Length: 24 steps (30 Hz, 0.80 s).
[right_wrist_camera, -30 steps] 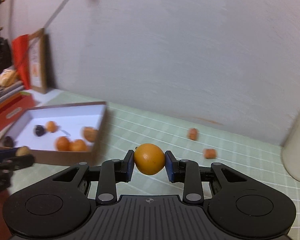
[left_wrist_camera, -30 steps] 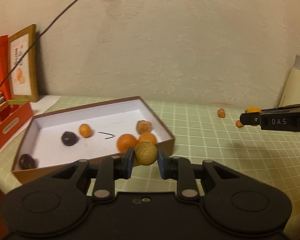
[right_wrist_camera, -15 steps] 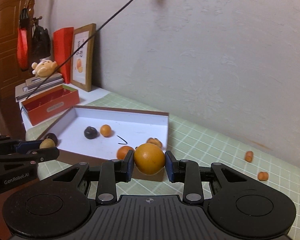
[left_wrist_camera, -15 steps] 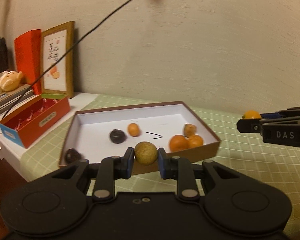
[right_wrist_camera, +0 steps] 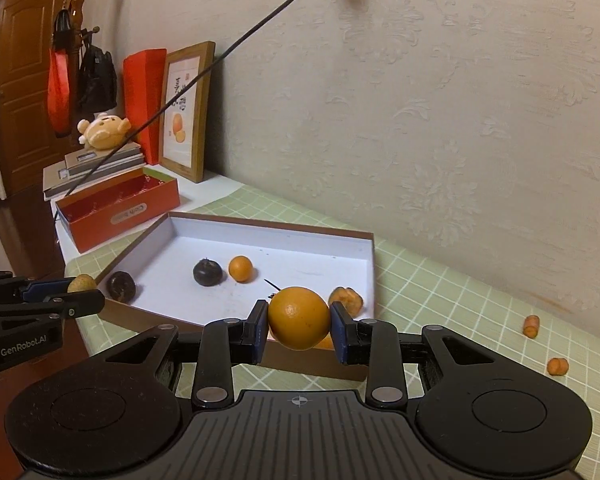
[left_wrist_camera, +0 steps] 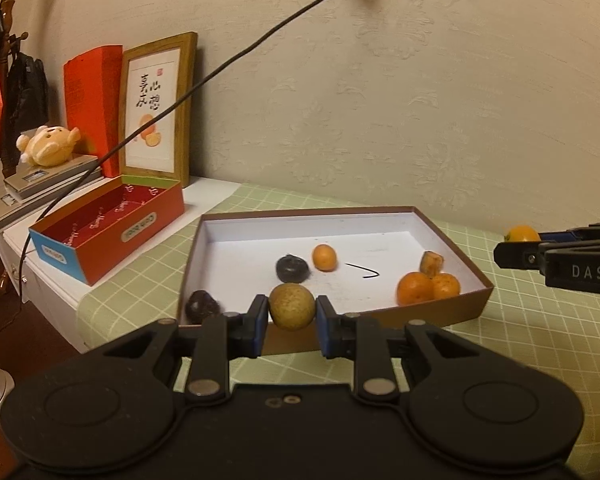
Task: Organize fruits
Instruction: 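Carry both fruits over the white box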
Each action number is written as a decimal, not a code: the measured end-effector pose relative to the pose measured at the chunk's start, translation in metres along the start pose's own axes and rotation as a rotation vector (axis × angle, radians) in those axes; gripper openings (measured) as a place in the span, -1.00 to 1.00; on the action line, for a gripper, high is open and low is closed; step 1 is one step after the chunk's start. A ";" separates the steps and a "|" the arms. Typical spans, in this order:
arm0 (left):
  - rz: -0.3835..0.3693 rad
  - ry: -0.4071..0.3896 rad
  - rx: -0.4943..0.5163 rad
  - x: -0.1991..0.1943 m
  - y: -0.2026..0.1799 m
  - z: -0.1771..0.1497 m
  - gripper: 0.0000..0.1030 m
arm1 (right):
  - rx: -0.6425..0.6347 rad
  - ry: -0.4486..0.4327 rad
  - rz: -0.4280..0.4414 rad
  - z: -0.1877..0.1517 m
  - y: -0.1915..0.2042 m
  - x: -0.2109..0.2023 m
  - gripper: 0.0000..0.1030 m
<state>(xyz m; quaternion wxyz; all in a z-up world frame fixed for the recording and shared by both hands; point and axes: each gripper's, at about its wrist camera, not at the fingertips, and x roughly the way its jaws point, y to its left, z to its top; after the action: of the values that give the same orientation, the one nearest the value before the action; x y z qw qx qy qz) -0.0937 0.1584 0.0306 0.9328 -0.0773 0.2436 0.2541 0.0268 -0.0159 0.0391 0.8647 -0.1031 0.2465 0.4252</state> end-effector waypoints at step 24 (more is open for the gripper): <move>0.086 -0.003 -0.074 0.053 0.045 0.027 -0.71 | 0.089 0.015 -0.026 0.021 -0.022 0.061 -0.36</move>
<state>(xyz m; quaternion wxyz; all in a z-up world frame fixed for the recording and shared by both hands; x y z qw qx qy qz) -0.0656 0.2275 0.0267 0.9178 -0.1008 0.2360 0.3031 0.0830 0.0206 0.0251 0.8720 -0.0709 0.2701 0.4020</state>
